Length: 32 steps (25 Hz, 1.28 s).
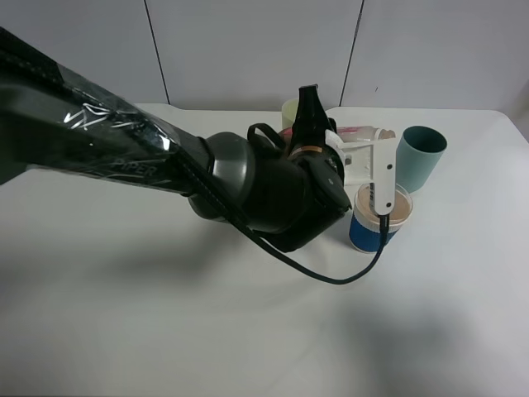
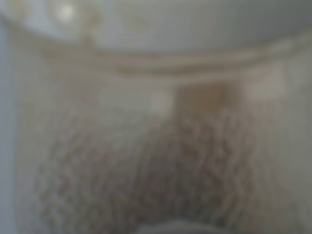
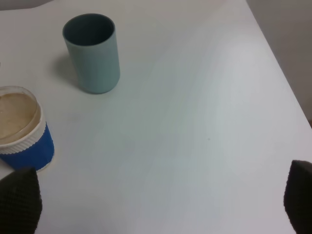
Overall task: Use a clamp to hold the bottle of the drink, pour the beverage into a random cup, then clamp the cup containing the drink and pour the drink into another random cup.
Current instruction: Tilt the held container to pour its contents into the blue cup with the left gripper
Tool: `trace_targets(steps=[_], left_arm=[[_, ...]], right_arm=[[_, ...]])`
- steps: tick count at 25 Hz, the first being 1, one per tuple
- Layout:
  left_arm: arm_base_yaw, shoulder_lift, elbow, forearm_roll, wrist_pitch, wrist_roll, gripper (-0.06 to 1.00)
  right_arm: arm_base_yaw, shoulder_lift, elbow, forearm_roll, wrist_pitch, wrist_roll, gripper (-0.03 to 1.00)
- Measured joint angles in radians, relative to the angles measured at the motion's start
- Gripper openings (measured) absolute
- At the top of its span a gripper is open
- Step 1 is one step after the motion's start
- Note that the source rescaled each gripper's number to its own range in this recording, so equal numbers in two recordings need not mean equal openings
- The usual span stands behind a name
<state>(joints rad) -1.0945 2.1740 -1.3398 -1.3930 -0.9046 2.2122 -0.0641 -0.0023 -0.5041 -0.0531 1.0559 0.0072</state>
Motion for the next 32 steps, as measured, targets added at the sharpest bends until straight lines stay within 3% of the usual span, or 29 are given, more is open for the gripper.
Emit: trace_targets(steps=[32], left_arm=[[0.000,0.000,0.000,0.253,-0.081,0.071,0.02]], right_arm=[[0.000,0.000,0.000,0.000,0.000,0.000,1.00]])
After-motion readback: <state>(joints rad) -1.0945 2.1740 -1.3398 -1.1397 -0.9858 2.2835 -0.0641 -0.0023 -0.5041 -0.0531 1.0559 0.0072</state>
